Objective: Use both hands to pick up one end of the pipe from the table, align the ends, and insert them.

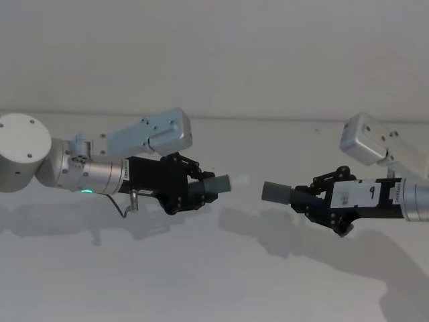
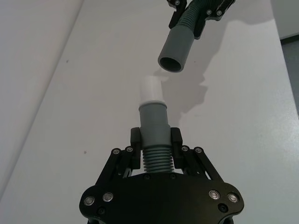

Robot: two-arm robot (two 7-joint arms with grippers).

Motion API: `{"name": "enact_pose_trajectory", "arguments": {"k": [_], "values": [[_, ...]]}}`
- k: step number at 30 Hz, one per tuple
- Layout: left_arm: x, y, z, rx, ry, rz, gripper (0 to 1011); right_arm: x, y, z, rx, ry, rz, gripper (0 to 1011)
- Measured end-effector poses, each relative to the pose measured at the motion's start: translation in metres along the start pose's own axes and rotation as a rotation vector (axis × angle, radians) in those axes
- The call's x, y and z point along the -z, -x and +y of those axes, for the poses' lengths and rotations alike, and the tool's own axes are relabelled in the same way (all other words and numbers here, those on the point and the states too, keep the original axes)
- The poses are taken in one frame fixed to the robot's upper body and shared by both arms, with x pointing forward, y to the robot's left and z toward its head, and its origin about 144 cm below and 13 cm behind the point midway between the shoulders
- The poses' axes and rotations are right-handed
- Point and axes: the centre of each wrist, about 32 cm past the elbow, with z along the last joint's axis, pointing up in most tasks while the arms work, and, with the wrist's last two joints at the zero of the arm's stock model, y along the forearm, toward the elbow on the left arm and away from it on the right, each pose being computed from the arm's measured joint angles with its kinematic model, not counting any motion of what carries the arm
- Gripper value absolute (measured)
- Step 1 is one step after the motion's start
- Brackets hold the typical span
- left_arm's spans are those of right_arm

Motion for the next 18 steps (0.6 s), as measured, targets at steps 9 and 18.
{"name": "enact_pose_trajectory", "arguments": {"k": [9, 18], "values": [[-0.0003, 0.0004, -0.0015, 0.004, 0.005, -0.002, 365, -0.0006, -0.0015, 0.0024, -0.010, -0.006, -0.001, 267], [-0.0011, 0.0004, -0.0026, 0.007, 0.008, -0.005, 365, -0.0009, -0.0047, 0.0052, -0.015, -0.010, -0.006, 267]]}}
